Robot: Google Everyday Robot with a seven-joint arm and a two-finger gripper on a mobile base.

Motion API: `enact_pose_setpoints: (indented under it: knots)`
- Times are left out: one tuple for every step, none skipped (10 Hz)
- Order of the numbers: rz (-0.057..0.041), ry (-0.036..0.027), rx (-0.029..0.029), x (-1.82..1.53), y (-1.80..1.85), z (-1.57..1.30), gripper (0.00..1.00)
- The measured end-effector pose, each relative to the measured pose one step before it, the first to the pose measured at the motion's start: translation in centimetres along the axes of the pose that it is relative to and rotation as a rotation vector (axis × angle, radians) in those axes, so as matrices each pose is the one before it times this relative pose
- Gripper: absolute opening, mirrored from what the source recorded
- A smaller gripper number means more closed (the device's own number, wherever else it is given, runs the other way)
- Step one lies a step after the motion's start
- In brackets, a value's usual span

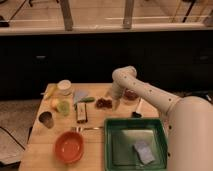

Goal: Place grapes in red bowl

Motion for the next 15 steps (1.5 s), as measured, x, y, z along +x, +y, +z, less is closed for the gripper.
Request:
enact_pose_setpoints:
  knots:
    - [0.00069, -0.00184, -0.0018, 0.022, 0.018, 0.105, 0.61]
    - [0.00108, -0.00164, -0.00265, 0.073, 0.039, 0.044, 0.61]
    - [0.00288, -0.00251, -0.00306, 0.119, 0.08, 0.079, 0.6]
    - [0.00393, -0.00052, -0.00173, 0.184, 0.046, 0.197, 0.55]
    - [0.00289, -0.00009, -0.0006, 0.152, 0.012, 0.144, 0.54]
    - [0.00138, -0.00197, -0.00076, 0.094, 0.004, 0.091, 0.54]
    - [0.00041, -0.00131, -0.00151, 0.029, -0.002, 0.011, 0.54]
    - [0.00202, -0.00015, -0.00334, 0.141, 0.08, 0.093, 0.54]
    - [0.00016, 0.00134, 0.00245, 0.127, -0.104, 0.079, 0.49]
    - [0.00011, 0.00105, 0.00311, 0.115, -0.17, 0.062, 0.44]
    - [-0.00113, -0.00068, 0.00108, -0.08, -0.078, 0.0, 0.43]
    - [0.0009, 0.00009, 0.00173, 0.073, -0.026, -0.05, 0.43]
    - [-0.00035, -0.00043, 0.00044, -0.021, -0.046, -0.024, 0.43]
    - [-0.00068, -0.00037, 0.00003, 0.01, -0.001, 0.011, 0.41]
    - [-0.00085, 0.00163, 0.00319, 0.112, 0.111, -0.141, 0.35]
